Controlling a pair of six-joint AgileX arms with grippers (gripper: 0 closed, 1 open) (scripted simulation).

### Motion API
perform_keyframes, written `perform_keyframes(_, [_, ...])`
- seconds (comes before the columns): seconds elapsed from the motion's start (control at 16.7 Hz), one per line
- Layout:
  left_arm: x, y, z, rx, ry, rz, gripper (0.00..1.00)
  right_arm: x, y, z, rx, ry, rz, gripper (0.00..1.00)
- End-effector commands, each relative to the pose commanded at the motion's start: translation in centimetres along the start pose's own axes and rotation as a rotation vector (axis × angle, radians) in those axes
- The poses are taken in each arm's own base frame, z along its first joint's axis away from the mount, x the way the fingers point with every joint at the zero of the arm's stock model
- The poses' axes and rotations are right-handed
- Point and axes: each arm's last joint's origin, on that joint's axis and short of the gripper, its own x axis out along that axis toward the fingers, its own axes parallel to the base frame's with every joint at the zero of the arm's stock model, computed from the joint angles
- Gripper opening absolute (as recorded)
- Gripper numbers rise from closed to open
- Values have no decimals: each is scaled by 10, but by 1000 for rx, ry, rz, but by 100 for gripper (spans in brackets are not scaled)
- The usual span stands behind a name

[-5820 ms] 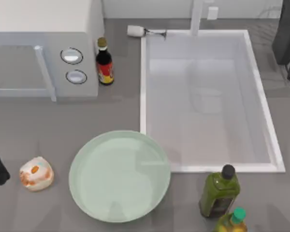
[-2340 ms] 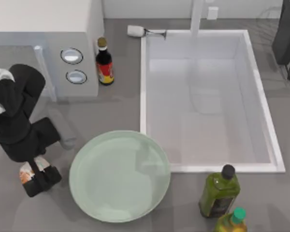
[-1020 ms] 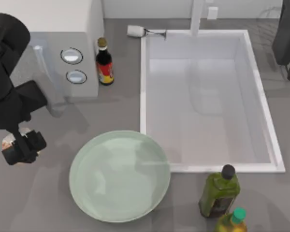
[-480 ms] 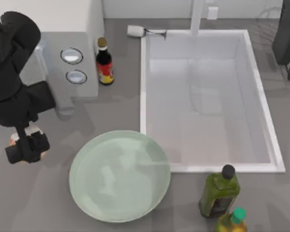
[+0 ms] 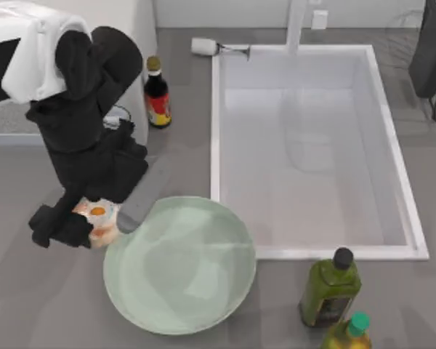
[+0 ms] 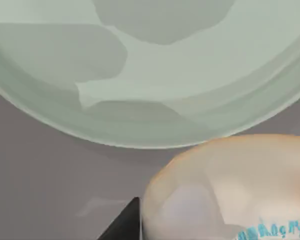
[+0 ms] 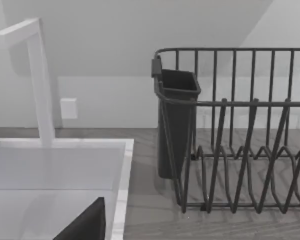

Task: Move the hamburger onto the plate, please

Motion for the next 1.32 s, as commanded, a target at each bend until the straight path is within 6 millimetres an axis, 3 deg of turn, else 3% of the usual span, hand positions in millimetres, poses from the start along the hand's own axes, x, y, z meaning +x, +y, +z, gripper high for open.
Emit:
perform_keyframes(0.36, [11,14,53,742,-1,-29,0,0,0,0,0,0,0,100])
perform_keyframes(0.6, [9,17,78,1044,12,-2,0,0,0,0,0,0,0,100])
perform_keyframes(0.78, [7,17,86,1128,21,12,0,0,0,0,0,0,0,100])
perform_keyframes(1.08, [8,17,84,1127,19,11,0,0,0,0,0,0,0,100])
perform_keyframes(1.32, [33,19,85,1128,20,19,0,0,0,0,0,0,0,100])
